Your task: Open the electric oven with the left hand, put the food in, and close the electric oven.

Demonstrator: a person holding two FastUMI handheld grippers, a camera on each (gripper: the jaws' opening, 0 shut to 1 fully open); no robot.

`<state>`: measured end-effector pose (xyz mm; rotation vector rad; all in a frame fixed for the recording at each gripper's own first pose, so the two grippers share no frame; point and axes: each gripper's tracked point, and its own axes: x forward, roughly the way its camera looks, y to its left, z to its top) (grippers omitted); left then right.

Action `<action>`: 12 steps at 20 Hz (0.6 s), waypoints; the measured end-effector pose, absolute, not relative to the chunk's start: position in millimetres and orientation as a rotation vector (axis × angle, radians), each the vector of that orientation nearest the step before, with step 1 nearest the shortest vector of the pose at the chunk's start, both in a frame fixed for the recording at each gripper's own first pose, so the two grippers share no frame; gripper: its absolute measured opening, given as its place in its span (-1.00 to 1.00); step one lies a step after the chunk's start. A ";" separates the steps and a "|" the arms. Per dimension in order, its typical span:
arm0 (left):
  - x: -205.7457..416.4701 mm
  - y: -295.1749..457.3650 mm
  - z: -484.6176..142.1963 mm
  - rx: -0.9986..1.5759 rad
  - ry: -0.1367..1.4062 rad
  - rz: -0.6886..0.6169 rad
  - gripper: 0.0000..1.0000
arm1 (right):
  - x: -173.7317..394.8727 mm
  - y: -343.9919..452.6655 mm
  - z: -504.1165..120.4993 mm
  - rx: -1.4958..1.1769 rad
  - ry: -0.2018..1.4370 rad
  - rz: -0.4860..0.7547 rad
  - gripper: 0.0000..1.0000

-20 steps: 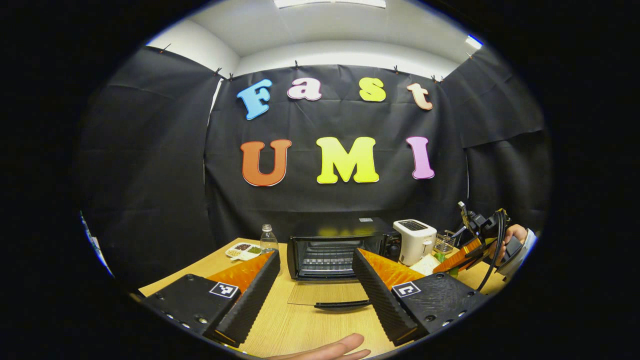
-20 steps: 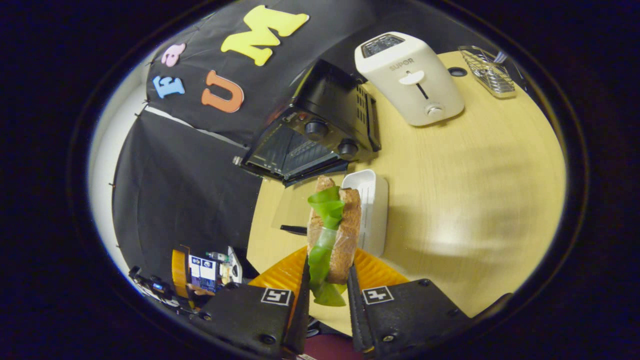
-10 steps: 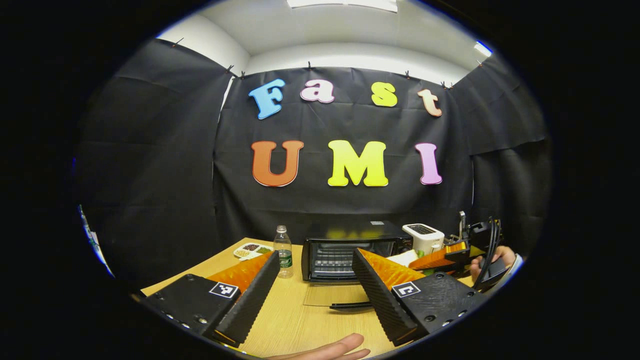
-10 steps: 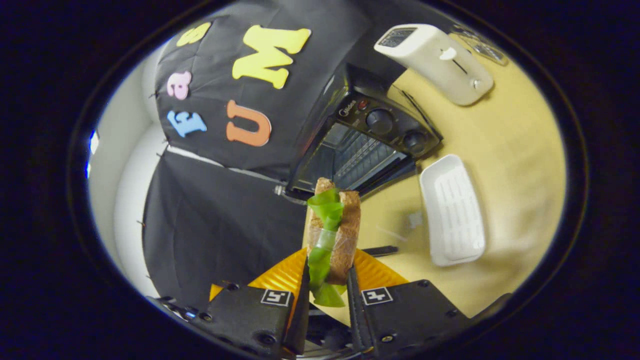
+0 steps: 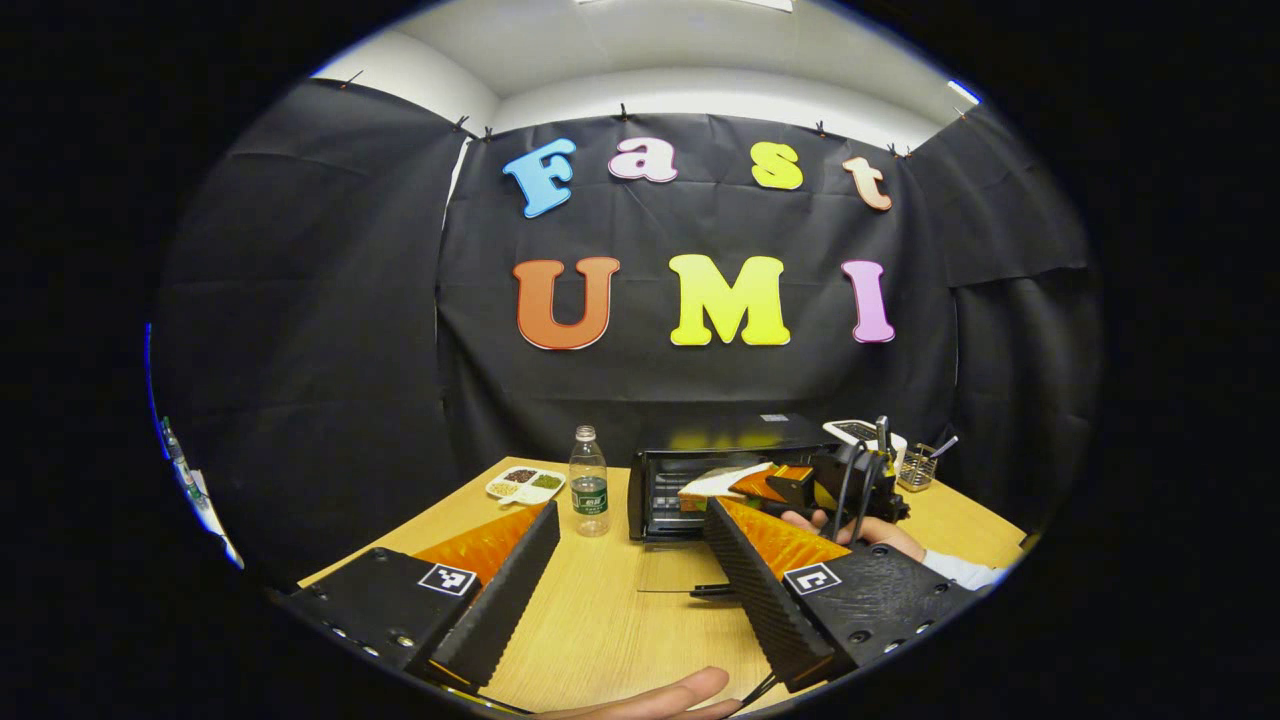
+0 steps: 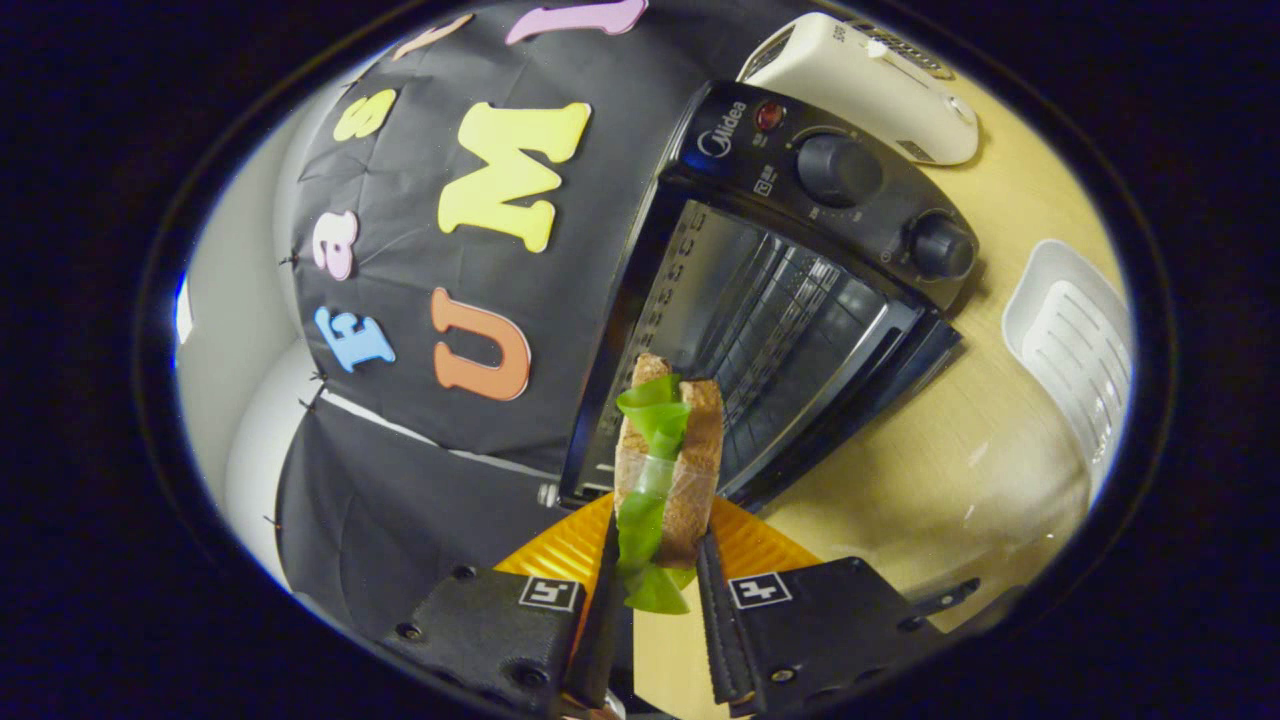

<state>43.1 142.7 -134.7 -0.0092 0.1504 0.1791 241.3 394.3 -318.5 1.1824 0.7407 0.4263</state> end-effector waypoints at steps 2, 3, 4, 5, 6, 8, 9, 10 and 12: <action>41.1 146.5 -137.5 -0.030 0.153 0.191 0.92 | 266.9 393.0 -324.9 1.242 0.613 0.328 -0.17; 38.8 143.1 -141.7 -0.051 0.169 0.176 0.91 | 277.3 392.2 -329.3 1.246 0.554 0.271 -0.17; 39.1 140.5 -146.5 -0.071 0.182 0.161 0.91 | 288.8 390.6 -334.9 1.232 0.509 0.223 -0.17; 35.4 139.9 -147.6 -0.084 0.194 0.157 0.91 | 299.6 392.2 -339.3 1.215 0.482 0.194 -0.17; 33.7 142.5 -146.2 -0.084 0.192 0.164 0.91 | 309.9 393.0 -344.1 1.208 0.459 0.171 -0.17; 34.2 150.3 -142.5 -0.080 0.181 0.180 0.91 | 329.6 398.4 -352.3 1.187 0.441 0.137 -0.17; 32.8 151.7 -142.2 -0.082 0.180 0.188 0.91 | 337.0 402.0 -357.2 1.180 0.444 0.122 -0.17; 33.3 152.4 -142.2 -0.084 0.178 0.192 0.89 | 343.4 406.3 -362.5 1.166 0.455 0.116 -0.17; 33.9 152.2 -148.6 -0.081 0.189 0.191 0.86 | 349.6 414.6 -373.5 1.126 0.465 0.099 -0.17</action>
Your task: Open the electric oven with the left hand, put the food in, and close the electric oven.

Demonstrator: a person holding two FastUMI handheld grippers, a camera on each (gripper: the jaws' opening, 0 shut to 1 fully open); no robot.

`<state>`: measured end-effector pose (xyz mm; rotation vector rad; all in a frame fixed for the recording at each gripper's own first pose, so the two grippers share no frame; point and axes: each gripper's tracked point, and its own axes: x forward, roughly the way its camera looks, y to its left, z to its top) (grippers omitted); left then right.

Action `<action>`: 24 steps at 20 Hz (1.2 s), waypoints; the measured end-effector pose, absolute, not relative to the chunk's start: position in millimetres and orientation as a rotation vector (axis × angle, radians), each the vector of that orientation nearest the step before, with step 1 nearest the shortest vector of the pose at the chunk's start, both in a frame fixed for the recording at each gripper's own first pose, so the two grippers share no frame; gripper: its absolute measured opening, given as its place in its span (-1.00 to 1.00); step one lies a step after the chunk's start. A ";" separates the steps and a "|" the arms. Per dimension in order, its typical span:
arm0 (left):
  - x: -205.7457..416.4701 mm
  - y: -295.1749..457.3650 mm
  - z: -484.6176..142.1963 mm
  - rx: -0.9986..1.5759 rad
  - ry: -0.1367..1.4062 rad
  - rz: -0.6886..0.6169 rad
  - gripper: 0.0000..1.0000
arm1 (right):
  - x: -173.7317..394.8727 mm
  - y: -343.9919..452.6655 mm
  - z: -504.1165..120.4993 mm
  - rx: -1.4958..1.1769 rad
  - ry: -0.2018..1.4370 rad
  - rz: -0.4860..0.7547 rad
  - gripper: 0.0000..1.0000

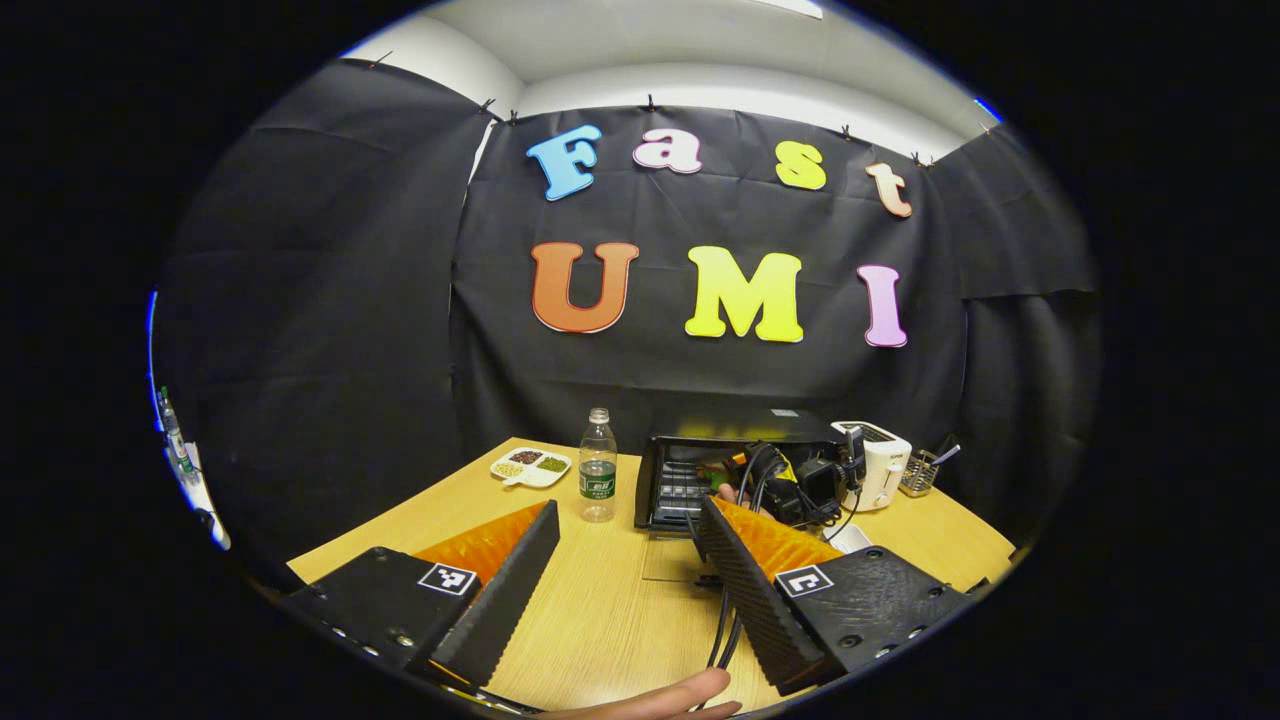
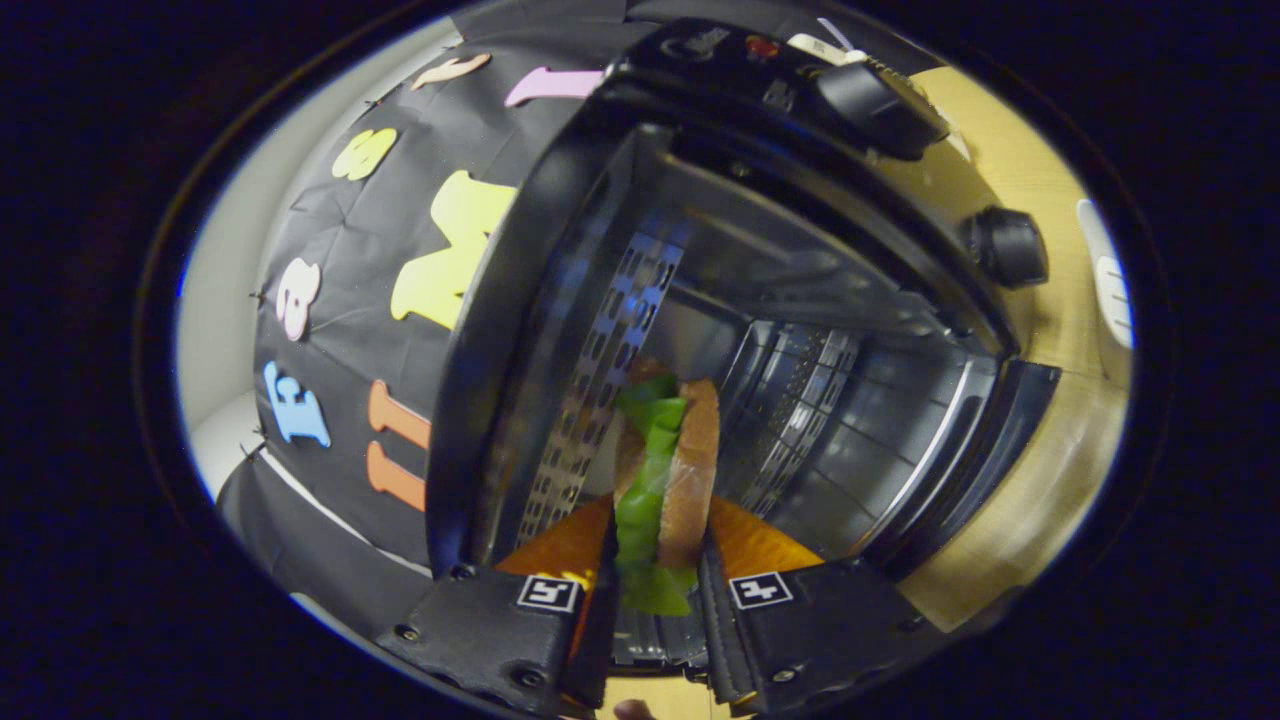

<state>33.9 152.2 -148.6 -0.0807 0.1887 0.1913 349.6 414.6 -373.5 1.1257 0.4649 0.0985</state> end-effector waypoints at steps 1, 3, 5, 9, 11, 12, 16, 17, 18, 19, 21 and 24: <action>33.5 154.4 -150.7 -0.079 0.194 0.193 0.86 | 342.1 415.4 -376.5 1.089 0.491 0.104 -0.22; 36.3 157.1 -153.8 -0.085 0.202 0.198 0.86 | 344.4 415.4 -377.6 1.108 0.491 0.105 -0.11; 37.5 157.2 -157.9 -0.093 0.212 0.200 0.86 | 347.9 409.6 -377.5 1.097 0.476 0.096 -0.07; 39.3 157.5 -160.3 -0.092 0.216 0.206 0.86 | 347.0 408.1 -385.1 1.017 0.479 0.098 0.09; 38.8 155.5 -161.1 -0.085 0.217 0.202 0.86 | 344.8 406.9 -385.9 0.976 0.466 0.098 0.15; 37.6 154.8 -162.0 -0.080 0.219 0.200 0.86 | 345.3 407.8 -382.4 0.950 0.453 0.110 0.00; 39.0 156.7 -162.2 -0.075 0.209 0.203 0.85 | 338.5 422.5 -385.0 0.683 0.498 0.157 0.65; 38.7 157.9 -164.4 -0.082 0.213 0.207 0.86 | 338.1 422.0 -387.8 0.595 0.510 0.162 0.75; 38.9 158.8 -165.3 -0.088 0.217 0.210 0.86 | 338.1 421.3 -387.1 0.531 0.505 0.169 0.82; 37.2 159.9 -165.4 -0.093 0.218 0.213 0.86 | 338.3 425.4 -386.6 0.474 0.501 0.186 0.65; 36.8 160.4 -166.1 -0.098 0.221 0.213 0.86 | 333.4 431.5 -379.0 0.392 0.496 0.235 0.92; 34.2 164.1 -165.0 -0.092 0.217 0.225 0.85 | 330.1 434.4 -371.3 0.283 0.498 0.275 0.92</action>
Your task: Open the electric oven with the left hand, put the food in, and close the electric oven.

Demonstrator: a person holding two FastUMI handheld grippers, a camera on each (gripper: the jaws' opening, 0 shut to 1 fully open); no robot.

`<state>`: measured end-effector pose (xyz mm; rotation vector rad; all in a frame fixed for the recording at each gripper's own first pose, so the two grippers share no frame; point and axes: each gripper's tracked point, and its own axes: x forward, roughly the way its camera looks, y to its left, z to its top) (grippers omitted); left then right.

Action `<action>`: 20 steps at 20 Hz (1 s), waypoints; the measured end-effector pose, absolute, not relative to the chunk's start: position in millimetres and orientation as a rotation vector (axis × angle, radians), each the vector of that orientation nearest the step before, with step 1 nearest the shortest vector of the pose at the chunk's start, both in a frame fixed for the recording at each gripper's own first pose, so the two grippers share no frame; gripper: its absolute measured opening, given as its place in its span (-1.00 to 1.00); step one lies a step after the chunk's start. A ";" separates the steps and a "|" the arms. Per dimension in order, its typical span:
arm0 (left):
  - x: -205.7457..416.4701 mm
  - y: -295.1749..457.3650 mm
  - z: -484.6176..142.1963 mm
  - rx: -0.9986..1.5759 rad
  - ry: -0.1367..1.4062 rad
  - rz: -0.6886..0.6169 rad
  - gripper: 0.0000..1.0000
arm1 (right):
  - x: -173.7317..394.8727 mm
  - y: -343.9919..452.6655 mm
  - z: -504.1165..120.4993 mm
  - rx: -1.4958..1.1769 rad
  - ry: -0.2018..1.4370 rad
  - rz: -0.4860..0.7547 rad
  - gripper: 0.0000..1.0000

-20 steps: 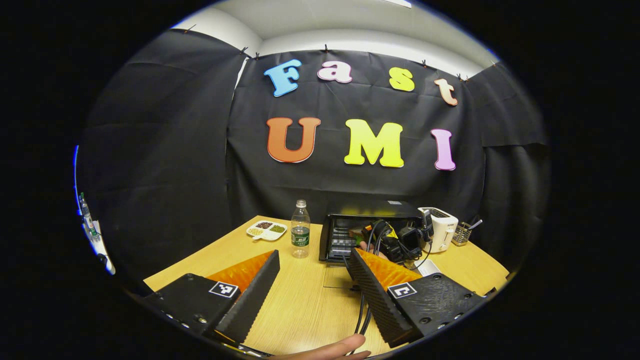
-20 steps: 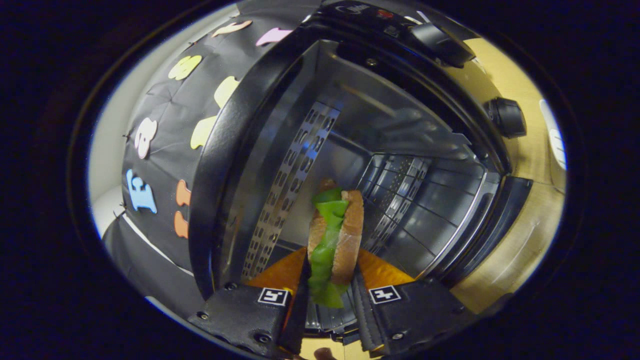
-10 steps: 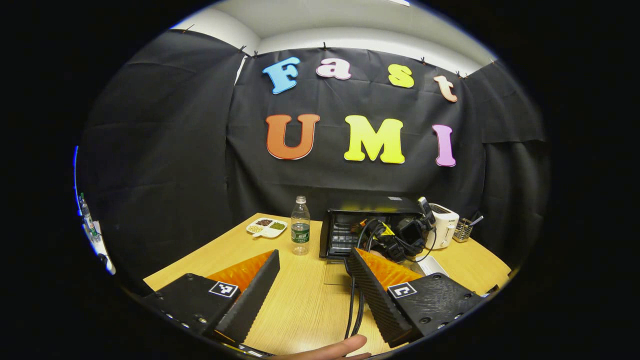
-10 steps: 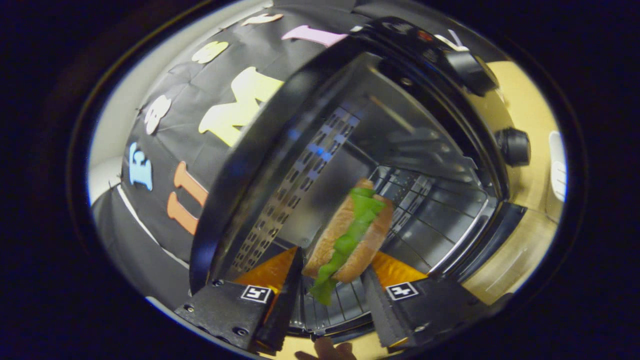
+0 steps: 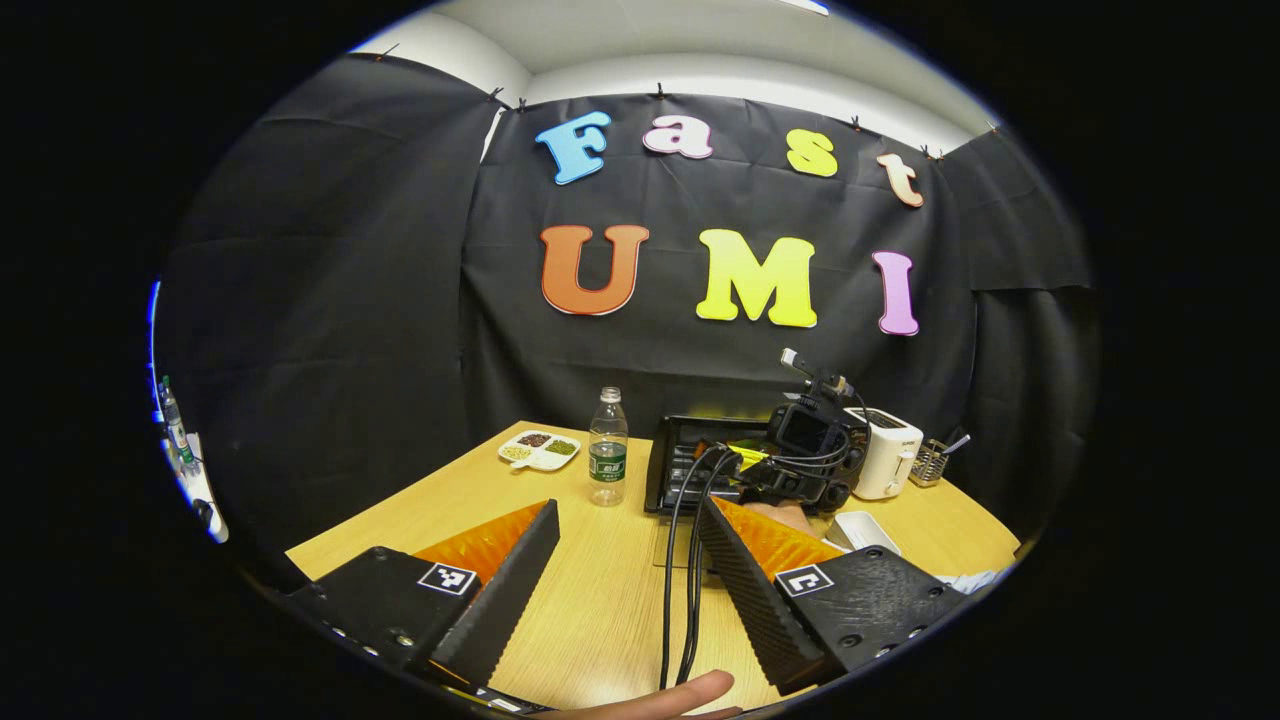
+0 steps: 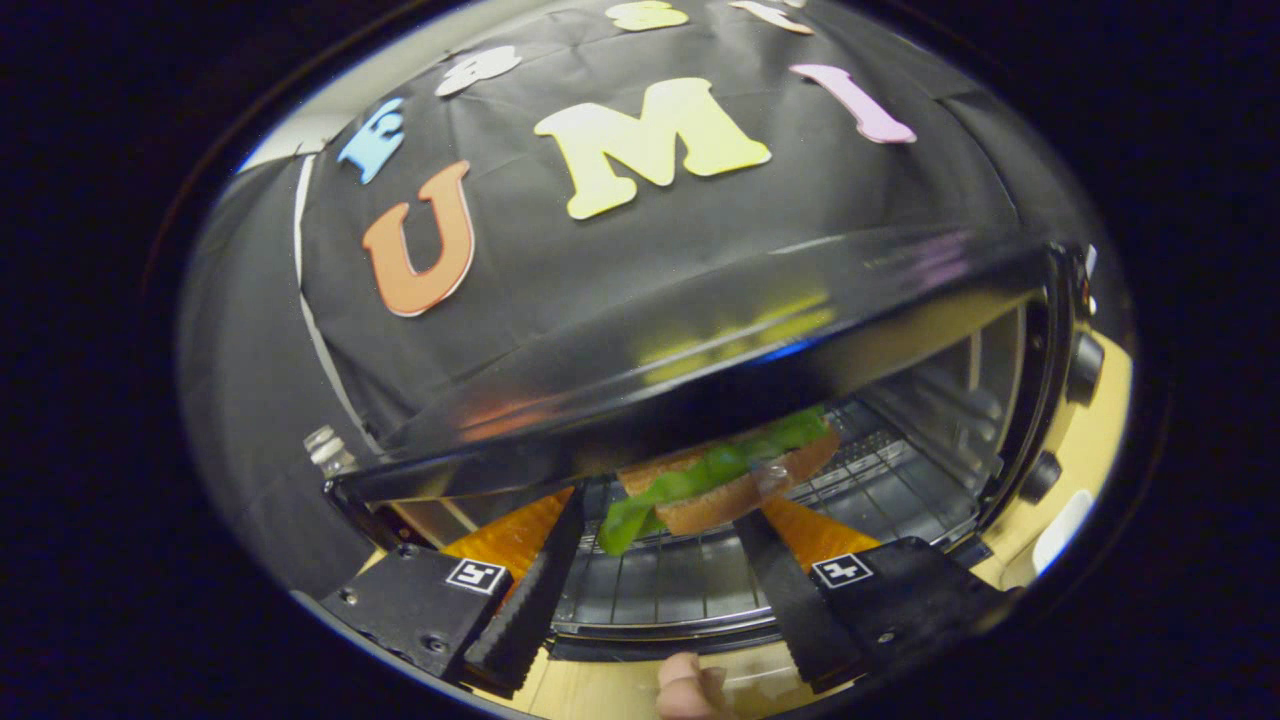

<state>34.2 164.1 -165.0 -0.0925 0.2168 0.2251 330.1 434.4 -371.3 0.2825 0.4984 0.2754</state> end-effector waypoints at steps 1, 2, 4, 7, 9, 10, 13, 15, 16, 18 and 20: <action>33.5 164.7 -164.3 -0.095 0.215 0.229 0.86 | 325.7 435.7 -373.9 0.250 0.519 0.290 0.92; 32.9 164.6 -164.0 -0.100 0.213 0.231 0.86 | 321.9 435.2 -377.7 0.222 0.552 0.302 0.93; 30.7 165.1 -162.8 -0.107 0.213 0.235 0.86 | 309.4 429.8 -387.3 0.161 0.624 0.316 0.92; 25.3 167.5 -160.4 -0.102 0.210 0.249 0.86 | 290.9 427.7 -394.7 0.102 0.697 0.351 0.93; 20.5 168.7 -158.8 -0.101 0.209 0.257 0.86 | 277.1 426.1 -390.9 0.093 0.718 0.374 0.94; 18.5 169.4 -156.1 -0.102 0.205 0.261 0.86 | 272.8 421.4 -386.6 0.089 0.709 0.374 0.94; 13.5 169.4 -147.1 -0.095 0.195 0.264 0.86 | 252.1 411.3 -365.3 0.104 0.679 0.395 0.93; 13.6 169.6 -141.1 -0.084 0.183 0.264 0.85 | 239.9 399.4 -347.2 0.122 0.651 0.408 0.93; 14.8 169.5 -140.1 -0.080 0.181 0.263 0.85 | 233.5 393.3 -336.6 0.131 0.637 0.416 0.93; 16.6 168.7 -139.1 -0.081 0.183 0.260 0.86 | 218.6 379.7 -316.6 0.140 0.610 0.435 0.93; 23.1 167.4 -142.8 -0.085 0.192 0.256 0.86 | 206.8 361.0 -294.0 0.137 0.579 0.445 0.93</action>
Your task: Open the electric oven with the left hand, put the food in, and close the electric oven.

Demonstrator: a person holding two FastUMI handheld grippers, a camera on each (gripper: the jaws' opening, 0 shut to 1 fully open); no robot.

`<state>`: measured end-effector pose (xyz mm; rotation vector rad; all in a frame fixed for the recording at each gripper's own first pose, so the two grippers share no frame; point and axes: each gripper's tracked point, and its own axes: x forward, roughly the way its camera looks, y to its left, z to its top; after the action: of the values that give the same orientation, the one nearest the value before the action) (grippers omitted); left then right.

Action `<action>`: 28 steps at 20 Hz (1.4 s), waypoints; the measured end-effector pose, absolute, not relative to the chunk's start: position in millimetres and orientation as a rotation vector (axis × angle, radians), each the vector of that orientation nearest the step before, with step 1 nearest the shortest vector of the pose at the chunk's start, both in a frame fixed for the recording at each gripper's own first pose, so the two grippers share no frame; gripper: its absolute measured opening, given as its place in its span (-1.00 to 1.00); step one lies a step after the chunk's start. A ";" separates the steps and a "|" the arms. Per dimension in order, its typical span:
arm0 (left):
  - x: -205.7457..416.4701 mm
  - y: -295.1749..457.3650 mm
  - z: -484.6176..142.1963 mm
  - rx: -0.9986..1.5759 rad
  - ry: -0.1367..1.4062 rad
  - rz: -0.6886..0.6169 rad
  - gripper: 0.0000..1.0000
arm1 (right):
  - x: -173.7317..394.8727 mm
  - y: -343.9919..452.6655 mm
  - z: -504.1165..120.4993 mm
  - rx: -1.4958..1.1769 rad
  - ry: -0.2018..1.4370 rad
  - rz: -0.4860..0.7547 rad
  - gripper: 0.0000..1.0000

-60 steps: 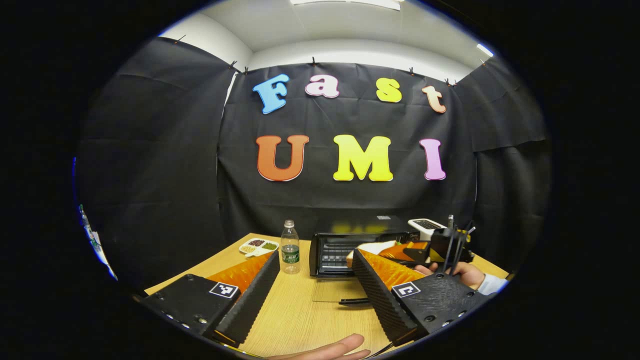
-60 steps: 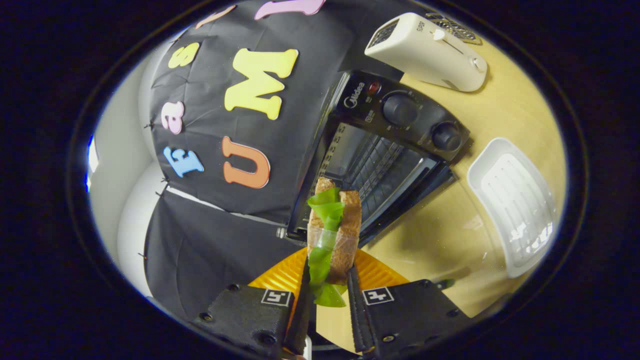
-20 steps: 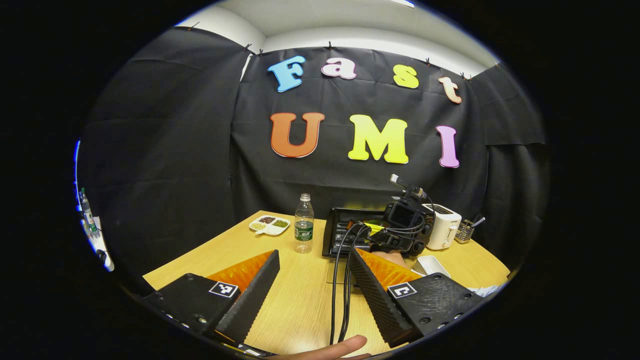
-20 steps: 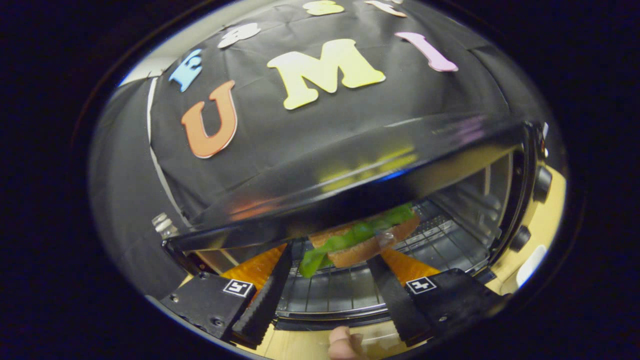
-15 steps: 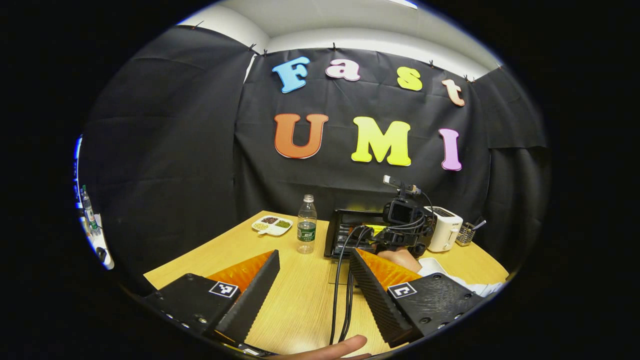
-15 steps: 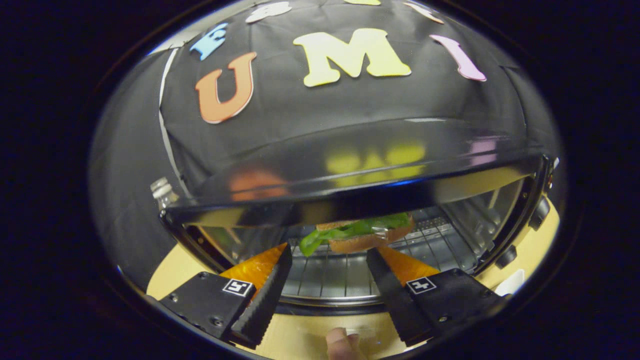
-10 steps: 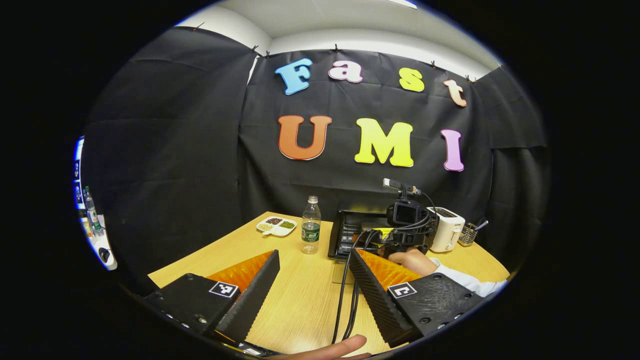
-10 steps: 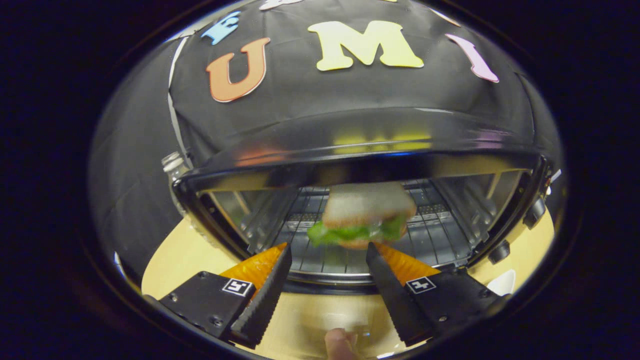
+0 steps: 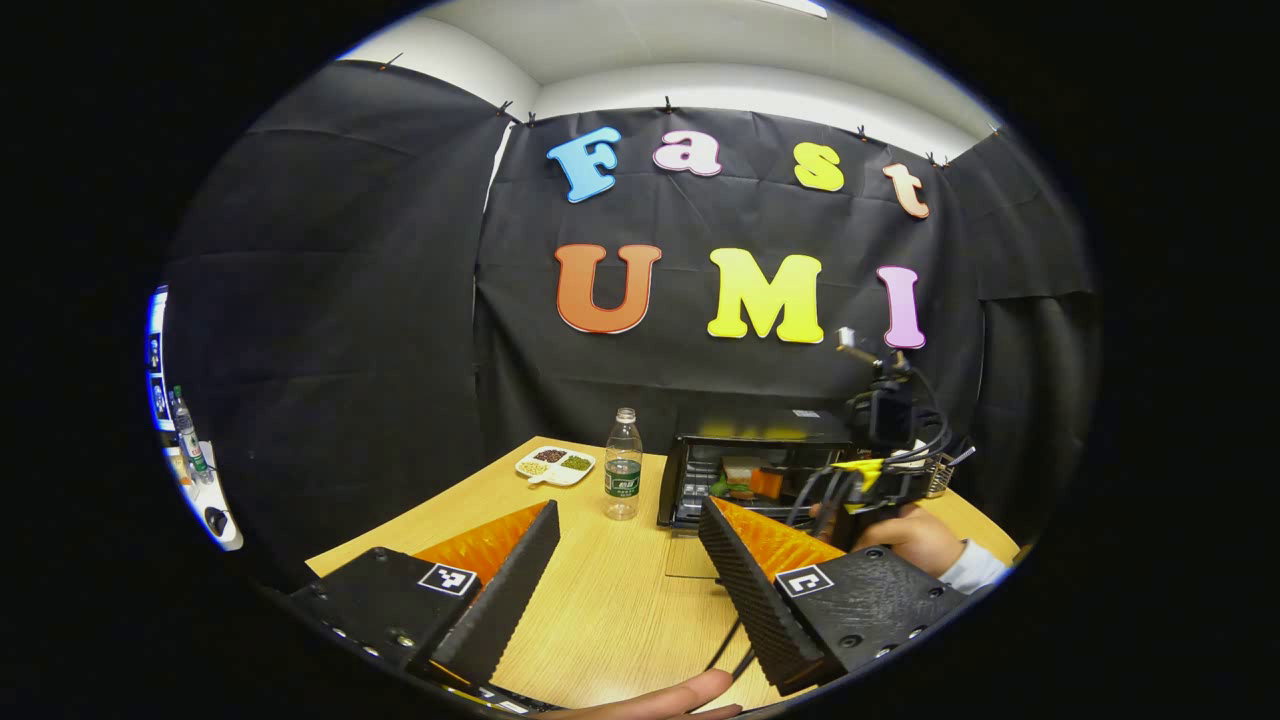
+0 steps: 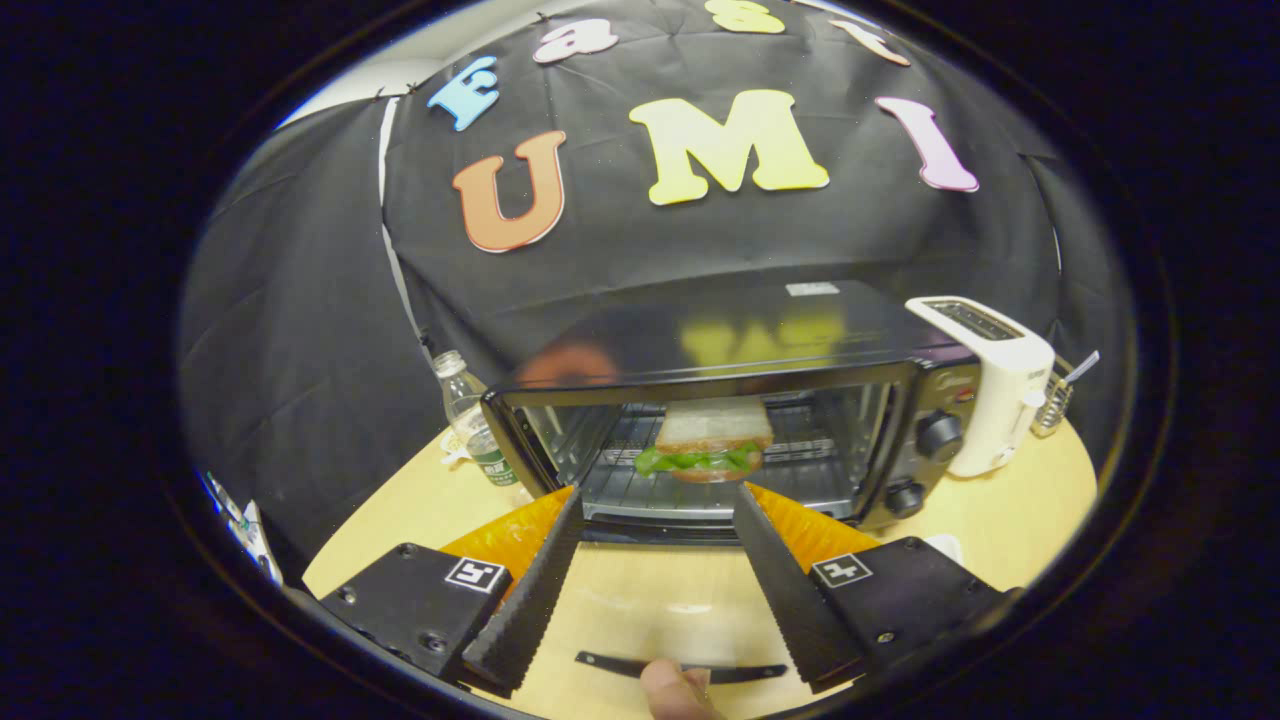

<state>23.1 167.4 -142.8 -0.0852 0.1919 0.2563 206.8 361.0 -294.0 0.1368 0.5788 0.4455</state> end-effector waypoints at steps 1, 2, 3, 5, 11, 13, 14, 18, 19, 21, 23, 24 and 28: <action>24.8 167.9 -144.8 -0.088 0.200 0.258 0.86 | 201.4 350.6 -281.6 0.132 0.552 0.445 0.92; 27.9 167.8 -146.8 -0.090 0.204 0.258 0.86 | 198.3 335.6 -268.2 0.126 0.521 0.436 0.92; 32.5 164.6 -148.2 -0.091 0.209 0.250 0.86 | 193.2 321.7 -253.6 0.127 0.486 0.428 0.93; 40.1 155.1 -156.0 -0.092 0.224 0.224 0.86 | 181.9 291.6 -230.1 0.131 0.436 0.403 0.92; 70.1 121.1 -192.2 -0.113 0.307 0.154 0.86 | 154.9 201.6 -147.9 0.110 0.233 0.297 0.92; 80.0 106.6 -207.3 -0.101 0.345 0.125 0.87 | 145.7 172.1 -126.0 0.095 0.183 0.259 0.92; 86.6 96.9 -214.3 -0.094 0.358 0.102 0.86 | 141.7 160.8 -115.3 0.105 0.162 0.249 0.92; 104.4 62.9 -255.2 -0.072 0.446 0.042 0.86 | 128.2 112.4 -94.3 0.097 0.132 0.205 0.92; 107.0 55.4 -267.0 -0.066 0.468 0.034 0.87 | 125.4 98.8 -92.3 0.097 0.121 0.183 0.92; 109.0 39.6 -294.8 -0.069 0.537 0.011 0.87 | 113.2 80.5 -87.8 0.090 0.111 0.149 0.92; 109.3 22.4 -319.0 -0.080 0.607 -0.024 0.87 | 109.8 66.1 -88.9 0.084 0.112 0.129 0.92; 109.2 15.5 -328.9 -0.079 0.634 -0.034 0.87 | 110.2 59.4 -88.8 0.084 0.114 0.128 0.92; 111.5 -0.3 -363.3 -0.049 0.728 -0.061 0.87 | 115.1 41.6 -96.1 0.080 0.120 0.122 0.92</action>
<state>111.5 -0.3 -363.3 -0.0489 0.7279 -0.0607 115.1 41.6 -96.1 0.0803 0.1197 0.1218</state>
